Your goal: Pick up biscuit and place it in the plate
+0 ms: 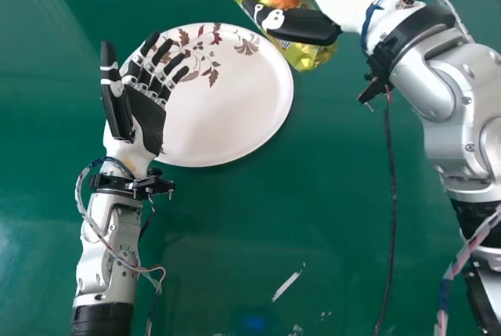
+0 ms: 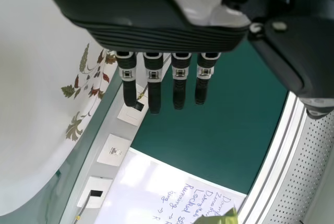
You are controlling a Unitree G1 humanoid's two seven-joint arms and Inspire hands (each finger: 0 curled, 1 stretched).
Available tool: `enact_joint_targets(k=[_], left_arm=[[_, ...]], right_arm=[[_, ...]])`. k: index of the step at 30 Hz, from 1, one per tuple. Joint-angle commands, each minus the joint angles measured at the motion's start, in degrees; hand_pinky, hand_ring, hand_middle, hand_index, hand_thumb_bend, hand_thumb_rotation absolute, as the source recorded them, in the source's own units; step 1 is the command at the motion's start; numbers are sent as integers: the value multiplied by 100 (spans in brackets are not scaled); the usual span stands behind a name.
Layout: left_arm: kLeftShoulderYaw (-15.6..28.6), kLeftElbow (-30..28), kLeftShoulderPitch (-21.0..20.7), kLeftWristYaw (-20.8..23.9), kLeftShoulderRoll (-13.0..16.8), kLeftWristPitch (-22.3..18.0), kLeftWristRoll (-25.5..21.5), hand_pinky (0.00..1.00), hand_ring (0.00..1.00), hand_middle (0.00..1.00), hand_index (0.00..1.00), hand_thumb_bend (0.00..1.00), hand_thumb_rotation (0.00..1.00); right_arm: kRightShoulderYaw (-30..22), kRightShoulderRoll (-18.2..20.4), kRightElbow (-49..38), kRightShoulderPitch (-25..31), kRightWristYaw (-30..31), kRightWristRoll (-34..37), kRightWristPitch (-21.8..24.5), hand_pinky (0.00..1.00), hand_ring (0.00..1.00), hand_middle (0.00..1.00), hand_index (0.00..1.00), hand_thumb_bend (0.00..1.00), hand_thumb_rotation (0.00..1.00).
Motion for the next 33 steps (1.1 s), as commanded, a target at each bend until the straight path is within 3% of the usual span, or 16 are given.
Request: enact_joint_targets(k=[1,13,17,20,33], left_arm=[[5,-8,63,-42,-10,-66,21,87,83,91,92,100,55],[2,-36,57,-24,-2,-23,-5,88,83,92,94,100,62],[5,-13,35,-58,7,-15,-27,87,83,91,94,100,65],[3,-25,36,-31,-2,-4,-15,86,82,91,93,100,66],[6,-6,17,-43,-1,-8,-21,85,83,90,92,100,69]], right_arm=[[62,98,160,-194,-228,118,-123,24,44,48,50,50,0],[409,364,983,-602,-578,125,-389,24,44,48,50,50,0],[515,422,1323,-753,-745,151,-558,24,38,51,53,49,0],[581,480,1554,-834,-916,155,-678,24,44,48,51,50,0],[937,637,2433,-1322,-1120,86,-939,24,44,48,50,50,0]])
